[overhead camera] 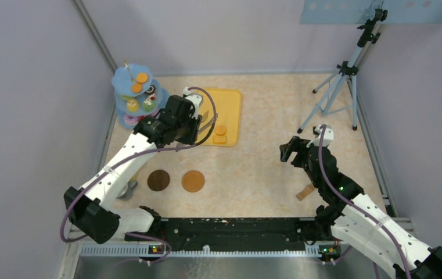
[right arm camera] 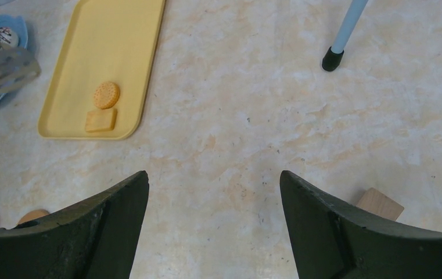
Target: Serve the afternoon tea
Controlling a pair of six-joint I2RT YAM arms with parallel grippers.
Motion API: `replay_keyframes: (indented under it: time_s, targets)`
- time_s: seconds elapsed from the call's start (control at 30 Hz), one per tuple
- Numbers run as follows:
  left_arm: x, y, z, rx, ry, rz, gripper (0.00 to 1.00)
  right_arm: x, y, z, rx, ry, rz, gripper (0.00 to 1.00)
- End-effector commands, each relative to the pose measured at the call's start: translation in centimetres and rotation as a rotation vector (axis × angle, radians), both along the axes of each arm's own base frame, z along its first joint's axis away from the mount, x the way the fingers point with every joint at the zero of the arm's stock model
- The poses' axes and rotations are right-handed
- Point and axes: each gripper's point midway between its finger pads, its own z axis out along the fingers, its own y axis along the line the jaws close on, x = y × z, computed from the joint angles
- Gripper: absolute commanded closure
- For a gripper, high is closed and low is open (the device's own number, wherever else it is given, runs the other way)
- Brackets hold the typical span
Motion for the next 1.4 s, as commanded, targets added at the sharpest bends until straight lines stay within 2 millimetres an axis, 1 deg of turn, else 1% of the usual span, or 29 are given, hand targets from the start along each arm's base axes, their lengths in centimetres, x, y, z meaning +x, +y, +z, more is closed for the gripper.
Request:
replay_keyframes:
  time_s: [0.0,0.17,0.27,0.5,0.77,1.17,1.3,1.37]
  targets:
    - [0.9,-2.3,-0.7,-0.070,-0.044,0.014,0.57,0.4,0.3,1.7,0.050,-0.040,-0.007,0.18]
    - [0.6,-4.2,-3.5,-0.062,0.019,-0.003,0.53,0.4,0.2,1.7,0.045,-0.039,-0.007,0.18]
    - [0.7,-4.3,-4.9,-0.022,0.058,0.008,0.49,0.4,0.2,1.7,0.042,-0.039,-0.006,0.18]
    - [1.9,-5.1,-6.7,0.010,0.073,0.013,0.47,0.3,0.2,1.7,0.043,-0.040,-0.007,0.18]
    - [2.3,-5.3,-8.5,0.052,0.084,0.017,0.47,0.2,0.1,1.4,0.049,-0.036,-0.008,0.19]
    - [1.9,-5.6,-10.4,0.141,0.100,0.017,0.50,0.1,0.2,1.3,0.056,-0.032,-0.006,0.19]
    - [1.8,-5.3,-10.7,0.168,0.109,0.035,0.56,0.1,0.2,1.4,0.059,-0.036,-0.006,0.19]
    - [2.1,-5.1,-10.5,0.177,0.103,0.048,0.63,0.1,0.2,1.5,0.059,-0.035,-0.006,0.19]
